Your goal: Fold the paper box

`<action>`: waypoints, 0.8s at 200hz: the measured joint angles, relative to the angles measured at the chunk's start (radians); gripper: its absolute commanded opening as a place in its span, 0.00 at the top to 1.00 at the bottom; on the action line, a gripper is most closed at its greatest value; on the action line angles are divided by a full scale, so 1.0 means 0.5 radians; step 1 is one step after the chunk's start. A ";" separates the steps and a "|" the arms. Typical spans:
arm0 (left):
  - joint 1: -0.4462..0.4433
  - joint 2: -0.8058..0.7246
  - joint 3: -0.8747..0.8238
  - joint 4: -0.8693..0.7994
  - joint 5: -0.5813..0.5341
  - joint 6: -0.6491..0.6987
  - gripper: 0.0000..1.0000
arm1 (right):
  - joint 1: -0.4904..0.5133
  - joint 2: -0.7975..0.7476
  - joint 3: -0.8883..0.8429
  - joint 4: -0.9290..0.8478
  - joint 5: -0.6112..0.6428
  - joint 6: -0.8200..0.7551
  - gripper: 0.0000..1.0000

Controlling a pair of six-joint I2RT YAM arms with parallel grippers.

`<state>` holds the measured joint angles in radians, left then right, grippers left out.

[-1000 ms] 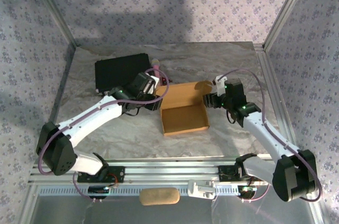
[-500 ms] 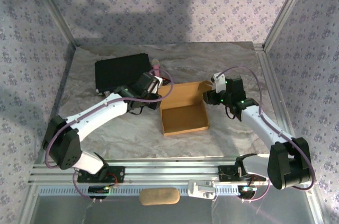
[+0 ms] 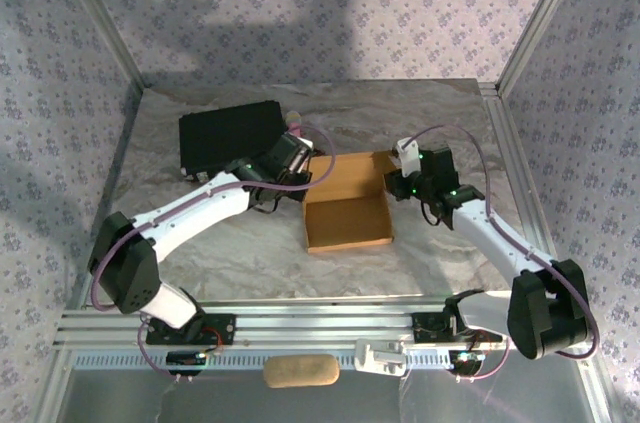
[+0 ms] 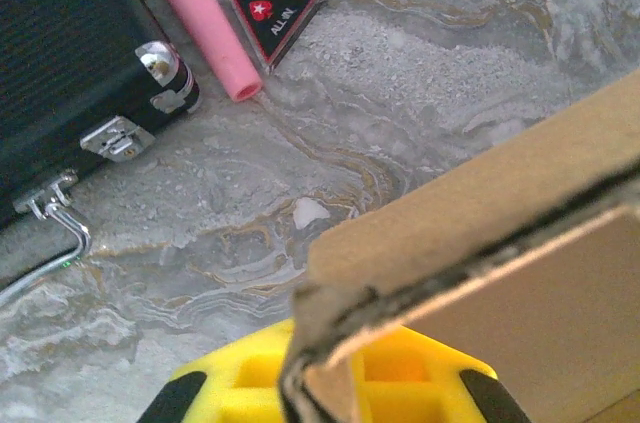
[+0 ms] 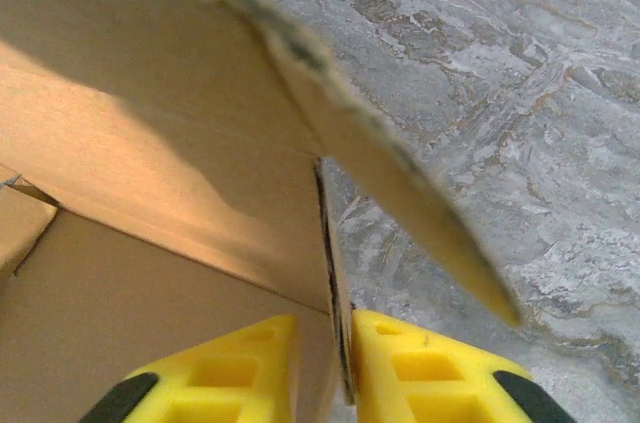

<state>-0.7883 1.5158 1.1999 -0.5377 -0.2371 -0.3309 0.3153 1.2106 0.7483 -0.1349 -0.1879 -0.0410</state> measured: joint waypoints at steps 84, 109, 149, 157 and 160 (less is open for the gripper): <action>-0.021 0.127 0.090 0.044 -0.211 -0.295 1.00 | 0.228 -0.090 -0.040 0.041 0.375 0.338 0.99; -0.021 0.127 0.090 0.119 -0.253 -0.360 1.00 | 0.267 -0.092 -0.095 0.192 0.466 0.483 1.00; 0.005 0.127 0.090 0.252 -0.269 -0.391 1.00 | 0.301 -0.049 -0.171 0.478 0.576 0.604 1.00; 0.018 0.127 0.089 0.275 -0.269 -0.396 1.00 | 0.313 -0.031 -0.172 0.529 0.598 0.616 1.00; 0.021 0.127 0.089 0.282 -0.269 -0.397 1.00 | 0.317 -0.024 -0.174 0.547 0.607 0.619 1.00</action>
<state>-0.7776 1.5791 1.2446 -0.3969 -0.3717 -0.5293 0.4740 1.1988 0.6613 0.1387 0.1154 0.2684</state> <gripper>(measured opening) 0.052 0.050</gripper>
